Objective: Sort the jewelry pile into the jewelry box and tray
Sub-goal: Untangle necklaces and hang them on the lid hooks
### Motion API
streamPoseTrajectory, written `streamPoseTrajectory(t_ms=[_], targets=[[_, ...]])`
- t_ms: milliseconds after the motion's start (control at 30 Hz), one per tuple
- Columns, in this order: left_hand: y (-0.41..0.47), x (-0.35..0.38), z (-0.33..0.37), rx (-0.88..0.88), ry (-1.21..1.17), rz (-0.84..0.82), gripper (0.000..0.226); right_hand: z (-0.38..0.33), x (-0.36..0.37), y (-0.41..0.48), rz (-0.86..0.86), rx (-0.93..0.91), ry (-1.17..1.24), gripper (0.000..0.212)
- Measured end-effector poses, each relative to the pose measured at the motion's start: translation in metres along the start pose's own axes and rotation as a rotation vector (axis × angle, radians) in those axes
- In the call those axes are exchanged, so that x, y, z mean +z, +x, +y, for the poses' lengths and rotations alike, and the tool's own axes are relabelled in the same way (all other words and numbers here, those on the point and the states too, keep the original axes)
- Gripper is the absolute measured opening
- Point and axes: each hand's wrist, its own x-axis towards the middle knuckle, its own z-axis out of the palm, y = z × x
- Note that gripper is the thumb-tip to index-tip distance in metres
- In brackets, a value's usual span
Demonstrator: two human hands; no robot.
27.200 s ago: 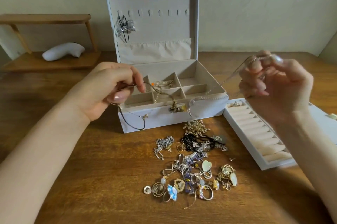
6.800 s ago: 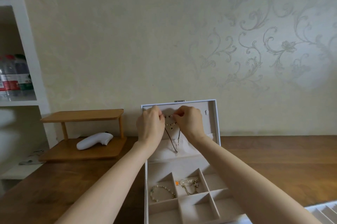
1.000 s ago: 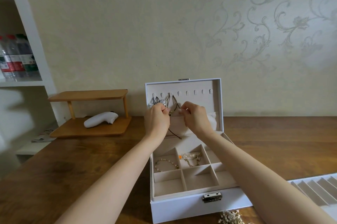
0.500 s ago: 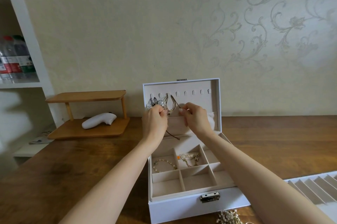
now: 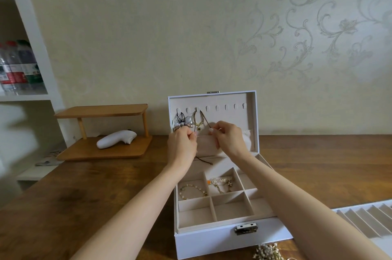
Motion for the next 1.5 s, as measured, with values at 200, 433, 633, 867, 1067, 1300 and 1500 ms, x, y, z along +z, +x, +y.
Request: streamPoseTrajectory(t_ms=[200,433,633,867,1067,1300,1500], targets=[[-0.007,0.000,0.002,0.049,0.034,-0.052,0.021,-0.002,0.000,-0.008,-0.004,0.007,0.100,0.010],[-0.024,-0.007,0.015,0.260,0.442,-0.082,0.024,-0.012,0.008,-0.016,-0.114,0.046,0.138,0.037],[0.013,-0.036,0.029,0.458,0.521,-0.126,0.021,-0.015,0.003,-0.012,-0.183,0.151,0.280,0.028],[0.098,-0.039,0.049,0.382,0.775,-0.126,0.068,-0.014,0.006,-0.014,-0.217,0.184,0.353,0.027],[0.110,-0.039,0.054,0.363,0.702,-0.265,0.054,-0.012,0.009,-0.013,-0.240,0.195,0.352,0.029],[0.106,-0.037,0.053,0.387,0.685,-0.215,0.047,-0.011,0.005,-0.012,-0.237,0.172,0.311,0.026],[0.103,-0.037,0.048,0.396,0.700,-0.214,0.054,-0.009,-0.002,-0.017,-0.248,0.242,0.421,0.003]])
